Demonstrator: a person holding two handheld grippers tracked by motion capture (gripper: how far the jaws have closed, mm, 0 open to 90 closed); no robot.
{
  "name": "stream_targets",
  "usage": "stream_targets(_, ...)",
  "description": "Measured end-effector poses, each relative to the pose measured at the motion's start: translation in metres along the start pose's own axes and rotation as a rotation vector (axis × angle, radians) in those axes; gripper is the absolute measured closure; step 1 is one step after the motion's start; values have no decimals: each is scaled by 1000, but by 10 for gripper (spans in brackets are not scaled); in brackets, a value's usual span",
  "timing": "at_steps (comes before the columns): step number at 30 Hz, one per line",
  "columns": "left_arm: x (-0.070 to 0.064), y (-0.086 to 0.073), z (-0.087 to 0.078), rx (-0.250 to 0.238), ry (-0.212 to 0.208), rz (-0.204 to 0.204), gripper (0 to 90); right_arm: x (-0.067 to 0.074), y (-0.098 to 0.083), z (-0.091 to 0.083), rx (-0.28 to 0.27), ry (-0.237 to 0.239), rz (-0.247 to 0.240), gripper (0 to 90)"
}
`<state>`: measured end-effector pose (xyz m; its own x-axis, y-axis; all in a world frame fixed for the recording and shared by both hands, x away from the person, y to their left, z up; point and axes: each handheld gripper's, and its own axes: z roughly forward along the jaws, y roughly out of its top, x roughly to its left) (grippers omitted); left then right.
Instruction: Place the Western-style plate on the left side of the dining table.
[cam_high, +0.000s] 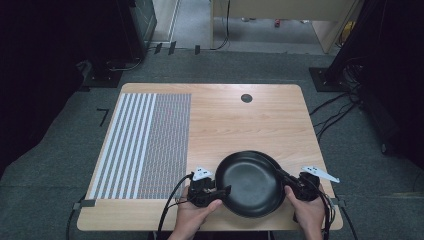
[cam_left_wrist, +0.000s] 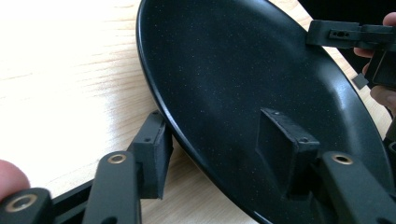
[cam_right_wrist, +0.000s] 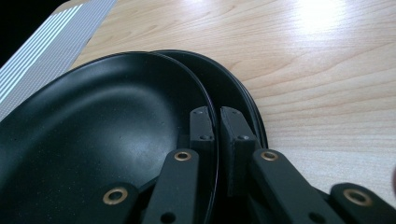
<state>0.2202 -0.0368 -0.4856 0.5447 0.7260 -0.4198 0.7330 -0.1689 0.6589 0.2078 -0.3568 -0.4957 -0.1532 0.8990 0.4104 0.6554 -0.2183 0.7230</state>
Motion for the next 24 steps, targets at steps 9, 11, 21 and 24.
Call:
stream_targets(9,5,2,-9,-18,19,-16,598,2,0,0,8,27,8,857)
stream_targets(11,6,2,-11,-24,22,-12,617,2,0,0,9,33,6,860)
stream_targets(21,11,1,-13,-31,2,-8,633,-2,-2,3,6,61,48,849)
stream_targets(24,11,0,-12,-36,3,-7,636,-3,-3,3,4,66,64,845)
